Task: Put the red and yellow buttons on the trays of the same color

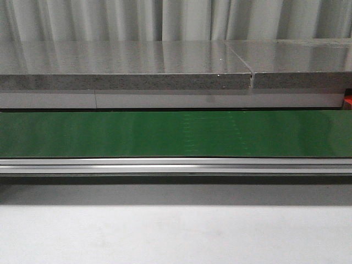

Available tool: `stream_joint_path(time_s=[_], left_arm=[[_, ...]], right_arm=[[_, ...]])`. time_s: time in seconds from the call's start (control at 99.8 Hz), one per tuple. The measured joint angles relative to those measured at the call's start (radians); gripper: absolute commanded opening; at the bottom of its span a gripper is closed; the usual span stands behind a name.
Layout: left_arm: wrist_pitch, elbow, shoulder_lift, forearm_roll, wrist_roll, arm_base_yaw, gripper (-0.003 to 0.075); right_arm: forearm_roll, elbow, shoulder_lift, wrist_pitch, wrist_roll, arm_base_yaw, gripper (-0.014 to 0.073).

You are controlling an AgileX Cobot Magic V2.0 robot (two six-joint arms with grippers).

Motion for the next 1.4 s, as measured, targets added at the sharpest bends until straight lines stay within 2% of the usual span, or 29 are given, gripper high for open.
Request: stream_joint_path(time_s=[0.271,0.772,0.822,0.892,1.083,1.133,1.203,1.403], left_arm=[[0.0,0.0,0.0,0.0,0.0,0.0,-0.0019],[0.0,0.0,0.0,0.003,0.0,0.0,-0.0012],[0.0,0.0,0.0,0.005,0.0,0.0,0.002],[0.0,0.0,0.0,0.006,0.0,0.0,0.011],[0.0,0.0,0.0,0.007,0.0,0.0,0.0519],[0.0,0.0,0.0,0.007,0.0,0.0,0.0589],[0.0,0.0,0.0,0.007,0.0,0.0,0.0622],[0.0,0.0,0.0,0.009,0.0,0.0,0.0622]], right_arm=[[-0.003,0.0,0.0,0.054,0.0,0.0,-0.0068],[-0.006,0.0,0.0,0.062,0.0,0.0,-0.0068],[-0.006,0.0,0.0,0.062,0.0,0.0,-0.0068],[-0.008,0.0,0.0,0.063,0.0,0.0,-0.0068],[-0.008,0.0,0.0,0.063,0.0,0.0,-0.0068],[-0.008,0.0,0.0,0.063,0.0,0.0,-0.0068],[-0.008,0.0,0.0,0.063,0.0,0.0,-0.0068],[-0.008,0.0,0.0,0.063,0.0,0.0,-0.0068]])
